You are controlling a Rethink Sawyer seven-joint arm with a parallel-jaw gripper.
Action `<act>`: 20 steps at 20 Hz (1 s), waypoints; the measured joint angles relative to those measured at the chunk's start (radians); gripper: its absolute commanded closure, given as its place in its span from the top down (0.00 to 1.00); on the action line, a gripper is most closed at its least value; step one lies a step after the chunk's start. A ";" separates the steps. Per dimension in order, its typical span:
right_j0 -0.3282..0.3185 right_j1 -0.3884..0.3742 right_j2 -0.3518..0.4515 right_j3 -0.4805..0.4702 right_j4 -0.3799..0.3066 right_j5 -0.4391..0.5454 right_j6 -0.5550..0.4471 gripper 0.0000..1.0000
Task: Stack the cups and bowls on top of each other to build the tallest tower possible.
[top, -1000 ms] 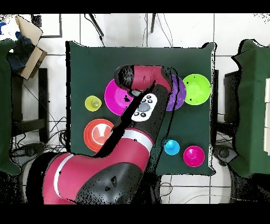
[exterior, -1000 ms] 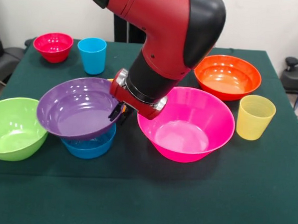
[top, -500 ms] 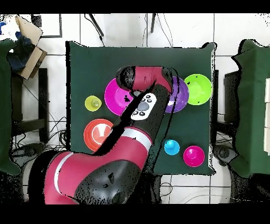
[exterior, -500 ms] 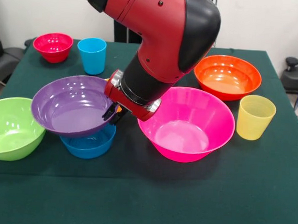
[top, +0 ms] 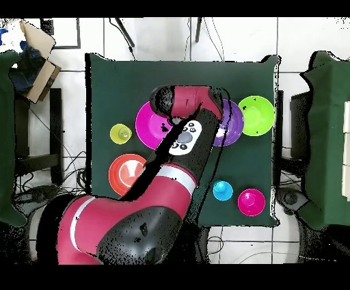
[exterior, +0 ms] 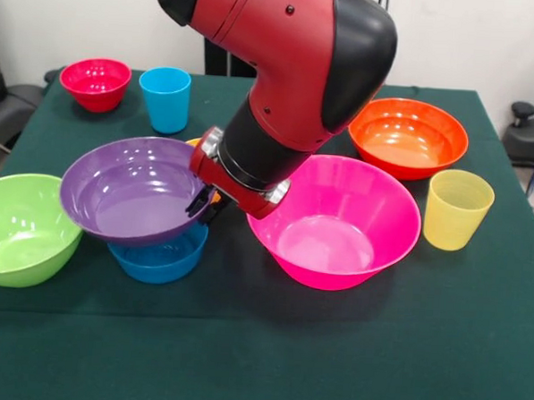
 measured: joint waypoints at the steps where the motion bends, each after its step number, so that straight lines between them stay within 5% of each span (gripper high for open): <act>1: 0.000 0.000 0.000 0.000 0.000 -0.002 0.005 0.00; 20: 0.001 0.025 0.000 -0.028 0.002 -0.057 0.037 0.00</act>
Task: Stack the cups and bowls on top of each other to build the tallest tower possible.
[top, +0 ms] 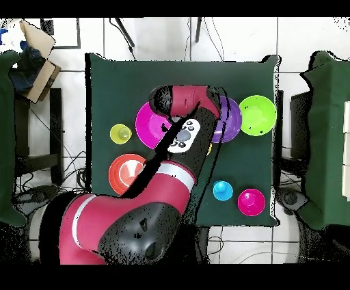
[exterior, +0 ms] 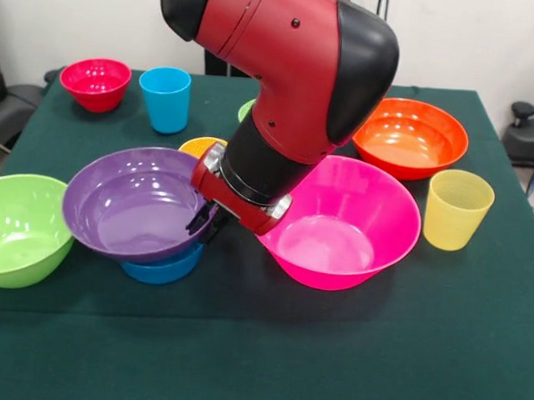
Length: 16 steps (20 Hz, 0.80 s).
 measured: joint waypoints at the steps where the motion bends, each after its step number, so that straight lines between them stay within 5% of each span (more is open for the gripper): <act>1: 0.000 0.001 0.000 -0.006 0.000 0.000 0.000 0.00; 16: 0.002 0.020 -0.005 -0.054 0.027 0.000 0.010 0.00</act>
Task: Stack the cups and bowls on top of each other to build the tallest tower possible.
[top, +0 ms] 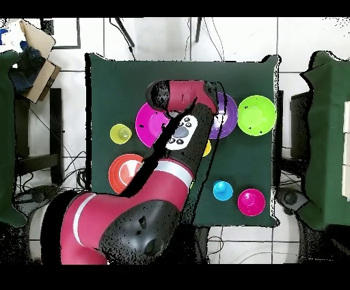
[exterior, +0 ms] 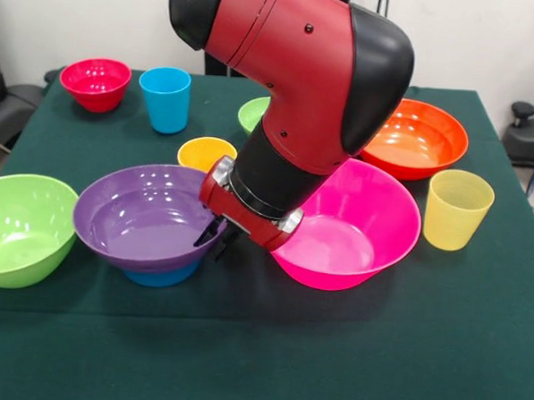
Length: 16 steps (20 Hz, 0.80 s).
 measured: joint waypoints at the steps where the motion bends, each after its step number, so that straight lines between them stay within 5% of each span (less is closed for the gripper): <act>1: 0.000 0.000 -0.001 -0.001 0.000 0.000 0.002 0.00; 7: 0.001 0.002 -0.002 -0.004 0.001 0.000 0.006 0.00; 8: 0.001 0.003 -0.003 -0.004 0.001 -0.001 0.006 1.00; 16: 0.002 0.004 -0.003 -0.004 0.014 -0.001 0.006 1.00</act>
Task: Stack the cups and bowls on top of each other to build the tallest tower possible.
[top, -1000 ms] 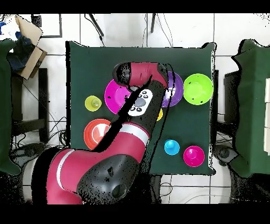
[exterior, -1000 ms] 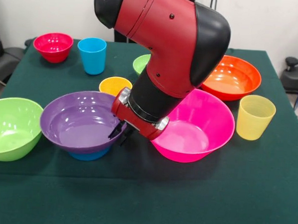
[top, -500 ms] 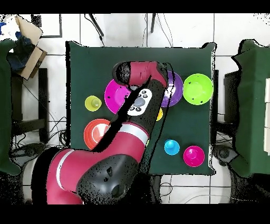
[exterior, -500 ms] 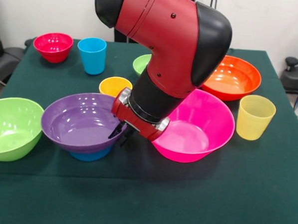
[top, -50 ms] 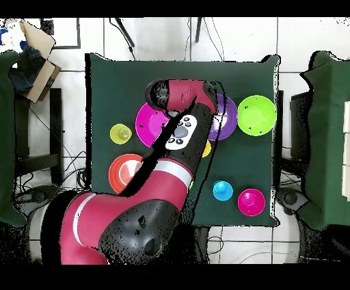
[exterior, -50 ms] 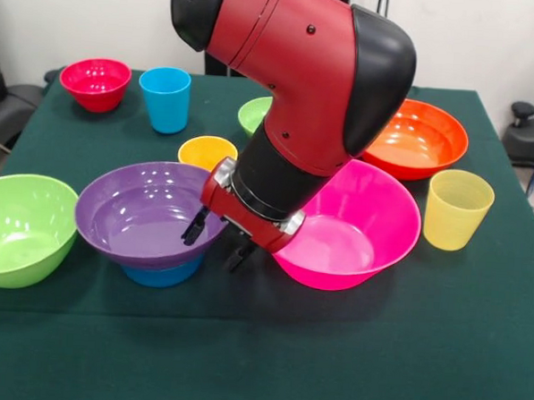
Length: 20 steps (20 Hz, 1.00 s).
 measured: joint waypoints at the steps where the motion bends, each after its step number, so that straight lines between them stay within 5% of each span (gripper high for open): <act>1: 0.000 0.000 0.000 0.000 0.002 0.000 0.000 1.00; 20: 0.018 -0.065 0.000 0.000 0.016 0.000 0.000 1.00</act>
